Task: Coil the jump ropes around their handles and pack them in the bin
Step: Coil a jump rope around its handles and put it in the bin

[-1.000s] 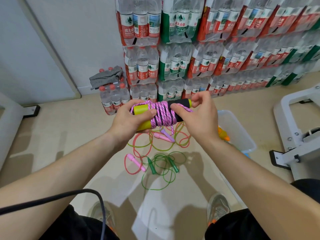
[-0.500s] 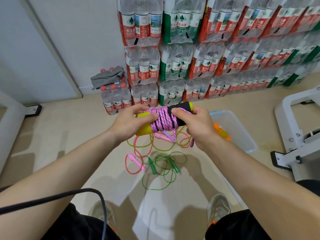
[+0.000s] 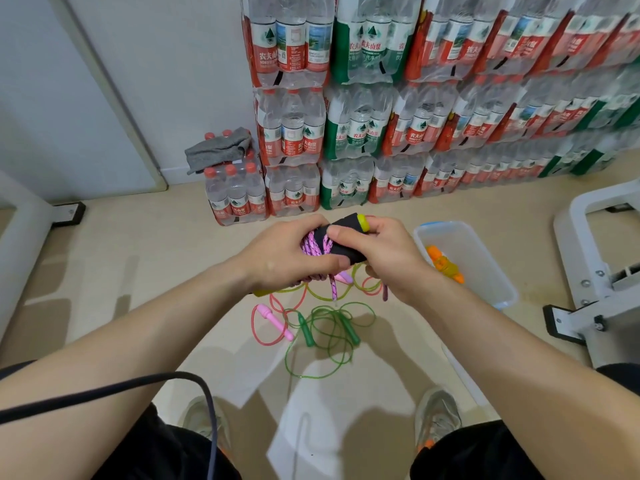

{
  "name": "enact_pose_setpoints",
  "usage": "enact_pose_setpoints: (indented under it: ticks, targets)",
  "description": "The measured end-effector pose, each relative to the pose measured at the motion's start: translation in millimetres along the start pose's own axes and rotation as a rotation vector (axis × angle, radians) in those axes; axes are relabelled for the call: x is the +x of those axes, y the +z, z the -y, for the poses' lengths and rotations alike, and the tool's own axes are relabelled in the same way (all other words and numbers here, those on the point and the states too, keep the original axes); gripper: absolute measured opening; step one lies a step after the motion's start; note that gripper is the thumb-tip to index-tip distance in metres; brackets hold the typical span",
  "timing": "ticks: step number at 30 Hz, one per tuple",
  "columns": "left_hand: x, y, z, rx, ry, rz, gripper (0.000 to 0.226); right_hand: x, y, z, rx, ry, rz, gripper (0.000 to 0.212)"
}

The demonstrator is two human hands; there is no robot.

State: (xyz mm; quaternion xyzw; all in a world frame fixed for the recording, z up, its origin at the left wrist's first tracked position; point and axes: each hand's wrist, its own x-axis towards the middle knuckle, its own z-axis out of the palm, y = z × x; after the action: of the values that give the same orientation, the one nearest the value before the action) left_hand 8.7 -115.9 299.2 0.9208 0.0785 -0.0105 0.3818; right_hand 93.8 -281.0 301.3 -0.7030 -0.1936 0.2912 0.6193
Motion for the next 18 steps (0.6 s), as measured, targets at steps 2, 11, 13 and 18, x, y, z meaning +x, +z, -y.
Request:
enact_pose_setpoints:
  ticks: [2,11,13,18]
  targets:
    - [-1,0,-1,-0.062,0.039,0.001,0.055,4,-10,5,-0.068,-0.005,0.087,0.017]
    - [-5,-1,-6,-0.367,0.088,0.074,0.043,15,-43,8,0.033,0.104,0.423,0.068]
    - [-6,-1,-7,-0.375,0.096,0.07,0.041,14,-44,5,0.081,0.11,0.477,0.081]
    - [-9,3,-7,-0.438,0.082,0.066,0.032,14,-43,-7,0.251,0.134,0.532,0.065]
